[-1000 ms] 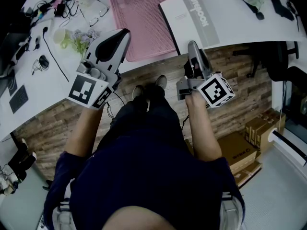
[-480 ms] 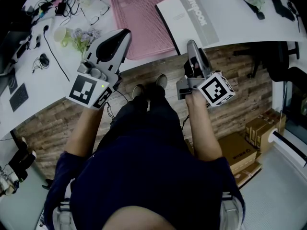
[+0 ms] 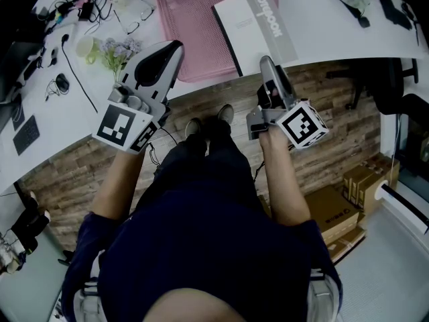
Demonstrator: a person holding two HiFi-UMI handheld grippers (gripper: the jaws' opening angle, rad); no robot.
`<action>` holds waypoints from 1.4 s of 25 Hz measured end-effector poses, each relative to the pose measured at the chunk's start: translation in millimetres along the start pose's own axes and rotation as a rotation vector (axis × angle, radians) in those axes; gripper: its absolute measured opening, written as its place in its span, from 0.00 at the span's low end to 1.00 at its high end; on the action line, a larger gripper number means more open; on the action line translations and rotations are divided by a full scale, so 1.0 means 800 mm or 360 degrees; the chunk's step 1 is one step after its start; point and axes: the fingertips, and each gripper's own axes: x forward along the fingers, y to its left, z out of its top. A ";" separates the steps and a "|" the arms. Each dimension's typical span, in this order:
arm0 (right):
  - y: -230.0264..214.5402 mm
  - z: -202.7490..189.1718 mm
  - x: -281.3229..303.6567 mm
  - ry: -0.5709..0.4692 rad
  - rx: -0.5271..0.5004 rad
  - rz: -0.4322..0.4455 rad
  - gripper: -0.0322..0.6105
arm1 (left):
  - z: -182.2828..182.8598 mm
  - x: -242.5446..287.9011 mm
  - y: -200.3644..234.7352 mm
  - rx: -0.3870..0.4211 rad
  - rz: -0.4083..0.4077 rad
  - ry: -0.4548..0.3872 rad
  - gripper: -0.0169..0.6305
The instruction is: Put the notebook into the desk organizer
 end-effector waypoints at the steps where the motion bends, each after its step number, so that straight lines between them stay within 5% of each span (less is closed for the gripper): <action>1: 0.000 -0.001 -0.001 0.0001 0.0001 0.0000 0.19 | 0.000 0.000 -0.001 0.0000 -0.0001 0.0000 0.09; 35: 0.037 -0.011 -0.062 -0.0079 -0.0086 -0.0046 0.22 | 0.013 -0.042 -0.032 0.0031 -0.0104 -0.0067 0.09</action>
